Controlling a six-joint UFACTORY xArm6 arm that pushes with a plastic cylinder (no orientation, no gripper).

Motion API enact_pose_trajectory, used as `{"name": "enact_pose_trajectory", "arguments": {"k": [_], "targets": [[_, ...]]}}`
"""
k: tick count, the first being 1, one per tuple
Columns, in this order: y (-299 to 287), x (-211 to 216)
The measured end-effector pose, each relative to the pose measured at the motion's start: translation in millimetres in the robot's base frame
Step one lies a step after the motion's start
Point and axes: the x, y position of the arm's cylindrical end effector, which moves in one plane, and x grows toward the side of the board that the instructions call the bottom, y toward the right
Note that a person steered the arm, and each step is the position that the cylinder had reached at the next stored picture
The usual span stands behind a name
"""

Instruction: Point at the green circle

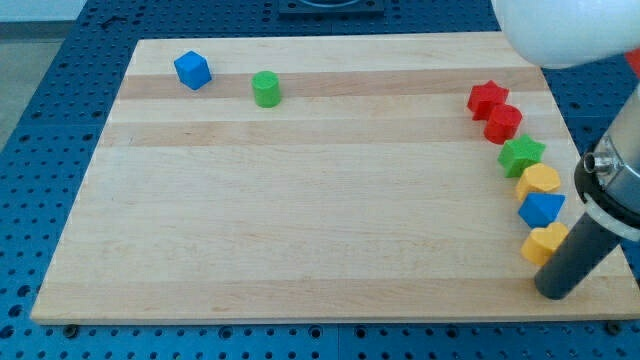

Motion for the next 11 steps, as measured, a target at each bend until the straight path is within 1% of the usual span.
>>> {"name": "enact_pose_trajectory", "arguments": {"k": [2,3,5,6,7,8,9,10,11], "targets": [[-14.6,0.0],[-49.4,-0.7],[-170.3,-54.6],[-243.4,-70.2],[-315.9,-108.2],[-360.9,-165.6],[-384.3,-211.4],[-386.3,-248.9],[-355.8,-289.1]]}}
